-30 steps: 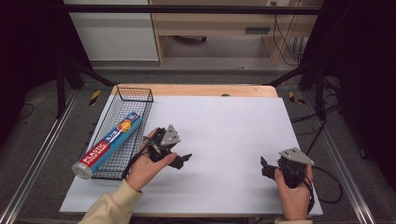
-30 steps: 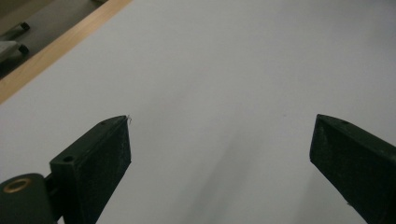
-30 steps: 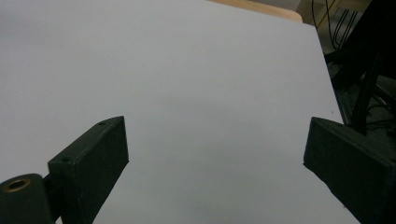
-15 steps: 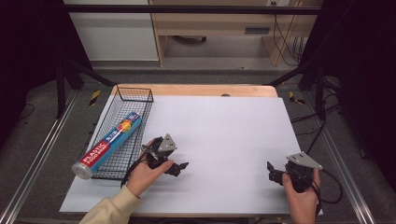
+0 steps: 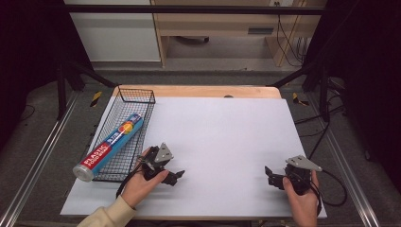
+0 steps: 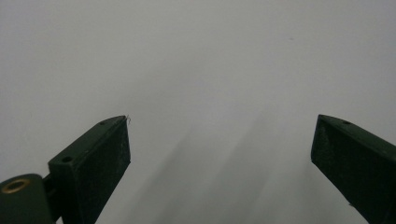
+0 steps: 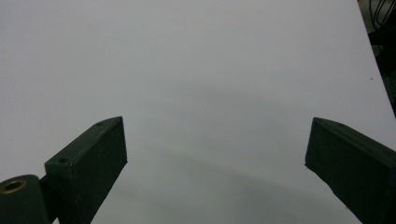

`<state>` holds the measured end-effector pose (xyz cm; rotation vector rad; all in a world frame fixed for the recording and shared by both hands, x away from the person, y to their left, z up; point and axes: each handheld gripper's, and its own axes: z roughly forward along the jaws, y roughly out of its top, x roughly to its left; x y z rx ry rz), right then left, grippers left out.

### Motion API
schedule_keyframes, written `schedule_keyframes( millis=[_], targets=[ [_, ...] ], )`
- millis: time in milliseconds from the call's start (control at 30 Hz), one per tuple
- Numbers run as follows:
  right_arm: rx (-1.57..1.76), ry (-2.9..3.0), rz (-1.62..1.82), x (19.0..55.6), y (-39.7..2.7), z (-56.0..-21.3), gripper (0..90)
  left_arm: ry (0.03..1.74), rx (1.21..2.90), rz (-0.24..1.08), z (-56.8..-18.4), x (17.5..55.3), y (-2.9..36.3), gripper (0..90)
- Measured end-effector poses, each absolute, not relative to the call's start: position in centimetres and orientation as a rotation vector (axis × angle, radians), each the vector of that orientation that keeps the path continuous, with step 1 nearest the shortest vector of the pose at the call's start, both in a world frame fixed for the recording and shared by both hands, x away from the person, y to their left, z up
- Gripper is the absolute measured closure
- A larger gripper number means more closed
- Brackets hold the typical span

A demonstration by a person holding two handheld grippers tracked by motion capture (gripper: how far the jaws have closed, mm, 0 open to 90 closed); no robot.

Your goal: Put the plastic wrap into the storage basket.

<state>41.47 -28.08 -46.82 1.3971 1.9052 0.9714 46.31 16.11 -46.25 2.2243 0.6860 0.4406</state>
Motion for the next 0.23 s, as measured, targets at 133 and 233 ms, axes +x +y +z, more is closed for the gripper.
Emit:
schedule_keyframes(
  millis=[133,233],
  targets=[
    [1.336,1.857,0.989,41.40,-27.80,-46.78,5.2,0.695,2.190,0.470,-46.50,45.68,17.14,4.8],
    [1.317,1.829,1.018,41.49,-27.68,-46.80,5.3,0.688,2.152,0.484,-46.33,45.47,17.39,4.8]
  ],
)
